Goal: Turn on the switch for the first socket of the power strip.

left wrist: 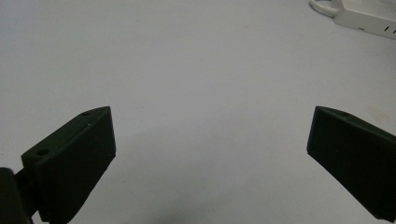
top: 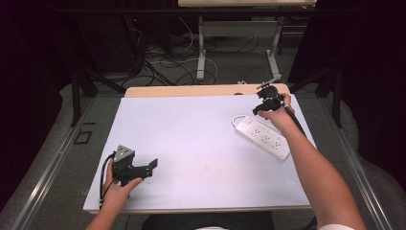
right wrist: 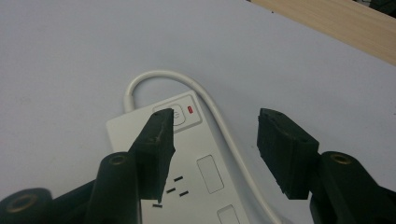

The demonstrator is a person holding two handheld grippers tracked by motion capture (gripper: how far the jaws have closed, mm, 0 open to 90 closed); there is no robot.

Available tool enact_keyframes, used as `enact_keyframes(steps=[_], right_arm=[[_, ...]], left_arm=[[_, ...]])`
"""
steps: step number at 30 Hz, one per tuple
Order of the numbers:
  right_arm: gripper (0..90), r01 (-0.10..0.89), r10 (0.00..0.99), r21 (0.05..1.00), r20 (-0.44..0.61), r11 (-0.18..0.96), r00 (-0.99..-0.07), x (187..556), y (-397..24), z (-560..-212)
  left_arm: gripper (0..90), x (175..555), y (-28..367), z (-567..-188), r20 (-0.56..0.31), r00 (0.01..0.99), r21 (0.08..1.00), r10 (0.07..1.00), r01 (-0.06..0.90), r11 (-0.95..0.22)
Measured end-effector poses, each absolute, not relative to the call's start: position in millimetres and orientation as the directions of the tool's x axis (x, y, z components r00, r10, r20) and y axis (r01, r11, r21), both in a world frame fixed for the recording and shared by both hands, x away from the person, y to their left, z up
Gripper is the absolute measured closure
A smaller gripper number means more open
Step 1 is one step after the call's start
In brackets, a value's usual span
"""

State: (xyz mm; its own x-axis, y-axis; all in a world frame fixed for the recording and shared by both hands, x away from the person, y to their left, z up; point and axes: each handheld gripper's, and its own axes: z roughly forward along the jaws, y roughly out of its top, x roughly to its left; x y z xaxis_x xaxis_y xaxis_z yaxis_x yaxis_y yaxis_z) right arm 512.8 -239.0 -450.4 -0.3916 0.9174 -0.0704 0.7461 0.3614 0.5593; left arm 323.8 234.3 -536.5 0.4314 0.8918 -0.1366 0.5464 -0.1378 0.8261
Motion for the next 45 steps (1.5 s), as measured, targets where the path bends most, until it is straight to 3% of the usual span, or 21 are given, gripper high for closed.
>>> enact_keyframes(steps=[14, 29, 45], right_arm=[[50.4, 0.771, 0.927, 0.53, -0.09, 0.355, -0.364, 526.0, -236.4, -466.1], [78.0, 0.827, 0.935, 0.449, -0.065, 0.339, -0.348, 531.4, -243.1, -482.2], [90.0, 0.847, 0.933, 0.405, -0.048, 0.344, -0.356, 532.0, -240.7, -493.7]], left_arm=[[1.1, 324.5, 234.5, -537.4, -0.13, 0.429, 0.827, 0.894, 0.545, -0.141], [1.4, 324.8, 235.6, -537.7, -0.135, 0.429, 0.821, 0.893, 0.553, -0.142], [1.6, 325.0, 235.8, -538.1, -0.135, 0.428, 0.818, 0.894, 0.557, -0.143]])
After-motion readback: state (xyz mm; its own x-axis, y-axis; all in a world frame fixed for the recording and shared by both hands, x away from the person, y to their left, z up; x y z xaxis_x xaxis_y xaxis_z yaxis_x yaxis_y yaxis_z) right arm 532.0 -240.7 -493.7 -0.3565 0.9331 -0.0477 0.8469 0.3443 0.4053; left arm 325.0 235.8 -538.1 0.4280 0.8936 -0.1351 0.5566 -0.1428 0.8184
